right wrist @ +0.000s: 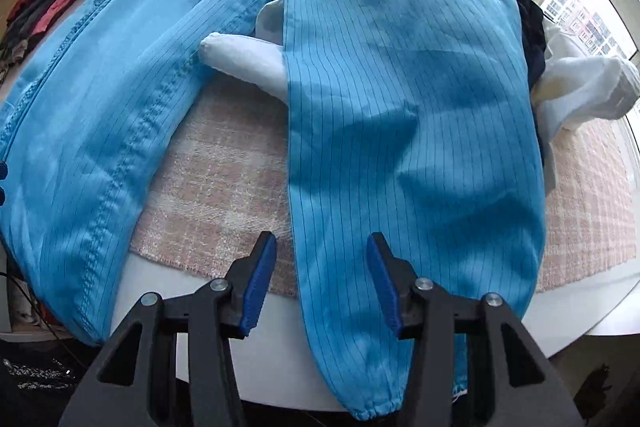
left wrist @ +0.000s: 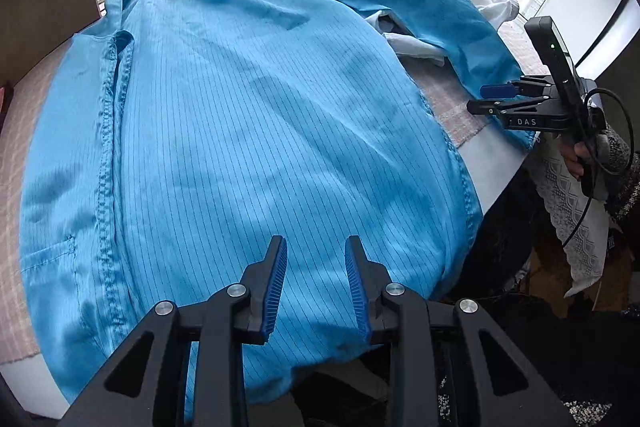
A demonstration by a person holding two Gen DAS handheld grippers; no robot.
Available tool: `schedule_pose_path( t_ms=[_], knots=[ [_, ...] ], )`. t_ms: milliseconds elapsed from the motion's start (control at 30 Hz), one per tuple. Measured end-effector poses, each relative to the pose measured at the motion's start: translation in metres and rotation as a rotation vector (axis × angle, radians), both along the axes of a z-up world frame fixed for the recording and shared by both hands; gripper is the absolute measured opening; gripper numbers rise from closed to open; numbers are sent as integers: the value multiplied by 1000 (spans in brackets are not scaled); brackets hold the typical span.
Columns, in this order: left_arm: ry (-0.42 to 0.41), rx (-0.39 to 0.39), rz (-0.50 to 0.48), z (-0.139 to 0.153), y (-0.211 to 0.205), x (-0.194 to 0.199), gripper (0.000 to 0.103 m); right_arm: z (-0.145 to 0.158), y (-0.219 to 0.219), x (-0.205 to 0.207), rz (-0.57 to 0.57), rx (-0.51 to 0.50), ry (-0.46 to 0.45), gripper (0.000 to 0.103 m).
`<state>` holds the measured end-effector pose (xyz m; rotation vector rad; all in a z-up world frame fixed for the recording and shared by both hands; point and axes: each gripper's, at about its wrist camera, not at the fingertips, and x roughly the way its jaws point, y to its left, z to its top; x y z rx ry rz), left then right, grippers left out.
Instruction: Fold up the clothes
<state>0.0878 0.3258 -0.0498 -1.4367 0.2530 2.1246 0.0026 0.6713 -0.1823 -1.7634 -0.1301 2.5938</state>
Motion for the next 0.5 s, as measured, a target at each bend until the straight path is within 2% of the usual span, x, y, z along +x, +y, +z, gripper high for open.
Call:
schedule_pose_path(
  t_ms=[67,100,167,267,367,500],
  knots=[
    [-2,-11,27,1,-4,3,31,1,7,-5,23,-37,3,21],
    [-2,-18,38,1,-6,3,31,2,15,-6,15,-74,0,1],
    [7,-23,55,2,-13,4,31,5,30,-7,-4,-153,-1,2],
    [22,-28,77,5,-24,6,31,22,61,-8,-97,-353,31,2],
    [43,-26,103,10,-38,9,31,58,78,-6,-161,-535,116,1],
    [72,-13,151,19,-65,21,31,123,24,-3,-30,-635,200,1]
  ],
)
